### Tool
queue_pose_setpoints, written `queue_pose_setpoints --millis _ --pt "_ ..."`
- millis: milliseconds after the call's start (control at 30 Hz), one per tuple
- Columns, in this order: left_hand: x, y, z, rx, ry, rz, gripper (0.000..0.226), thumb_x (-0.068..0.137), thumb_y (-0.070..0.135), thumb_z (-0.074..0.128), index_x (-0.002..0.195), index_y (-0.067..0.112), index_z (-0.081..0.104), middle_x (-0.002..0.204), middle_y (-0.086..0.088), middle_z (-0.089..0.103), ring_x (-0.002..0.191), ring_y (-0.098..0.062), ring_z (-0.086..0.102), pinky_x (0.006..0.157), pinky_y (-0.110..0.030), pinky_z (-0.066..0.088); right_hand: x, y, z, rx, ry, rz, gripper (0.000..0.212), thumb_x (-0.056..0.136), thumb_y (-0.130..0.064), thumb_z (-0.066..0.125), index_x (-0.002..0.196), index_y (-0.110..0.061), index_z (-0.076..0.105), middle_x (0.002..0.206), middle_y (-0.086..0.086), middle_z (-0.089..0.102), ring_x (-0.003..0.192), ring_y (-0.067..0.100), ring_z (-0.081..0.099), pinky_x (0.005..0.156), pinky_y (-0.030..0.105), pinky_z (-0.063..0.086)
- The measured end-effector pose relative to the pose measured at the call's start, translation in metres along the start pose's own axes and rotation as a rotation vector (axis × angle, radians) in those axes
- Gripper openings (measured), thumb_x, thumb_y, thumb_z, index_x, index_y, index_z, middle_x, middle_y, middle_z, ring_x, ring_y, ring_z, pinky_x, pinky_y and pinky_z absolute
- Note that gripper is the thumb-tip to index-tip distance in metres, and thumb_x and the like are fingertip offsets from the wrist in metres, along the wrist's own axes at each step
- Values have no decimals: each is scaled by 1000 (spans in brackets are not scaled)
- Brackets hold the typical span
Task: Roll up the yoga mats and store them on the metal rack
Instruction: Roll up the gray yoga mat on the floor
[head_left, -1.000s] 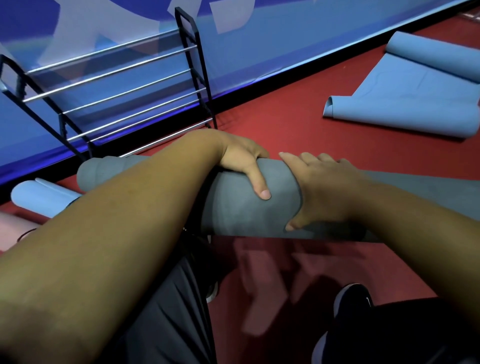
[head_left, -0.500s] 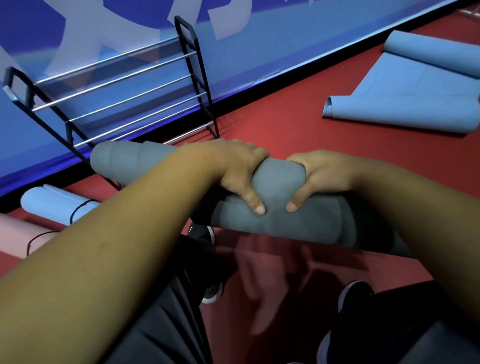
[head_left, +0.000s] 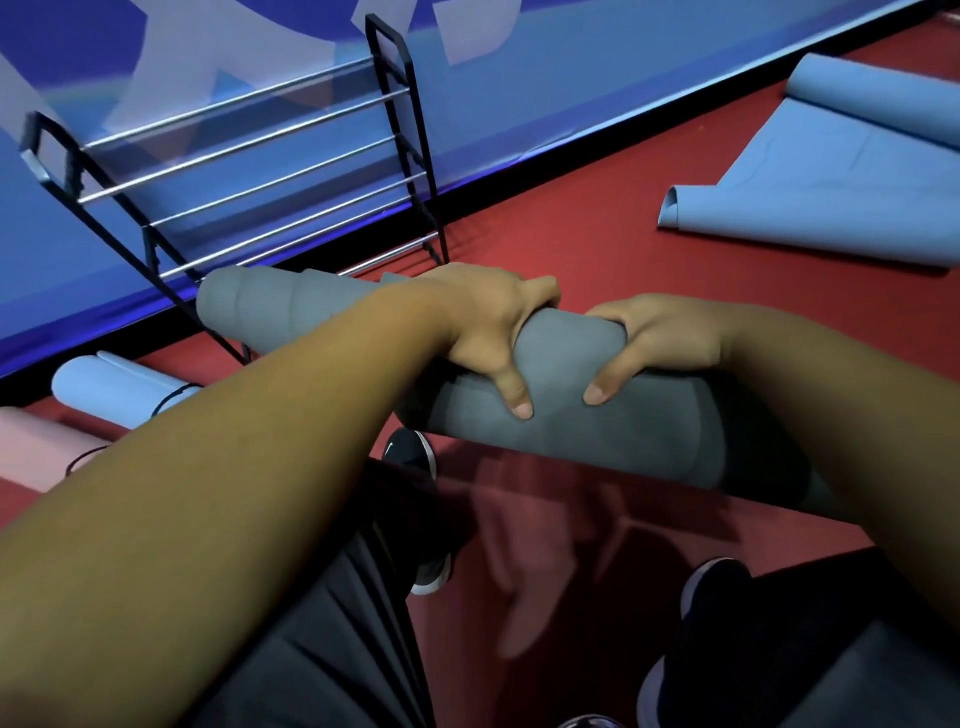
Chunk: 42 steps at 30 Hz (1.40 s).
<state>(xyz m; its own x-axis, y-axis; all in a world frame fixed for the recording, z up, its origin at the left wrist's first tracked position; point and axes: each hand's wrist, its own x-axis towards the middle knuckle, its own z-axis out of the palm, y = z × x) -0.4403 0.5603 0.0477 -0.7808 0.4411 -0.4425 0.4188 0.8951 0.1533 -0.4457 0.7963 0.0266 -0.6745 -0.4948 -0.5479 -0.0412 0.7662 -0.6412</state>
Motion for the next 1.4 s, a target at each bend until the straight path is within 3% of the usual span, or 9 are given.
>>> queue_pose_setpoints --millis 267,367,467,600,700,800,1033,1167,1400 --pt "12 -29 1 -342 -145 -49 80 42 56 105 111 43 66 101 17 77 93 -11 76 89 -47 65 0 -11 10 -268 84 -45 69 84 -61 82 145 -42 54 134 -16 65 119 8 63 108 40 51" --pt "14 -35 -3 -425 -165 -55 70 50 47 106 109 36 69 100 12 79 90 -15 79 87 -50 66 -6 -19 17 -457 154 -61 108 72 -82 75 161 -37 32 154 -10 48 138 18 51 115 45 44" --pt "17 -40 -5 -505 -191 -71 69 51 45 106 109 33 71 103 7 81 93 -22 80 88 -56 65 -15 -24 30 -669 180 -23 154 49 -97 74 168 -39 -4 172 -8 20 153 27 32 122 56 33" --pt "16 -43 -6 -609 -249 -97 63 62 40 102 115 28 71 110 -2 81 99 -30 80 94 -62 62 -20 -20 42 -792 261 8 174 40 -94 81 163 -39 -27 178 4 -11 160 38 16 127 64 21" --pt "14 -39 -7 -646 -263 -110 59 67 38 101 117 28 71 112 -4 81 100 -32 80 94 -62 62 -16 -16 40 -850 366 -9 169 43 -92 81 168 -32 -17 173 11 19 147 39 38 116 61 37" --pt "16 -35 -4 -648 -291 -136 64 66 43 100 121 28 69 113 -4 80 101 -32 80 94 -63 61 -13 -11 36 -871 374 -28 153 43 -88 81 165 -32 7 148 0 47 128 34 50 103 59 46" --pt "10 -29 -4 -636 -297 -140 61 77 55 90 129 30 69 114 2 81 102 -23 80 99 -53 61 -8 -16 26 -673 253 27 122 35 -81 87 141 -48 36 127 -13 54 118 25 53 98 54 49" --pt "2 -20 -7 -344 -220 -70 89 61 89 78 136 45 60 123 19 71 112 -9 71 107 -44 55 -5 -12 16 -465 132 31 112 36 -73 96 134 -50 47 119 -19 63 106 13 62 93 45 57" --pt "-1 18 12 332 -40 -14 147 32 98 76 152 24 34 139 -3 53 123 -32 57 106 -54 51 0 0 1 -120 50 58 79 48 -51 104 118 -41 68 103 -16 79 94 11 78 93 43 63"
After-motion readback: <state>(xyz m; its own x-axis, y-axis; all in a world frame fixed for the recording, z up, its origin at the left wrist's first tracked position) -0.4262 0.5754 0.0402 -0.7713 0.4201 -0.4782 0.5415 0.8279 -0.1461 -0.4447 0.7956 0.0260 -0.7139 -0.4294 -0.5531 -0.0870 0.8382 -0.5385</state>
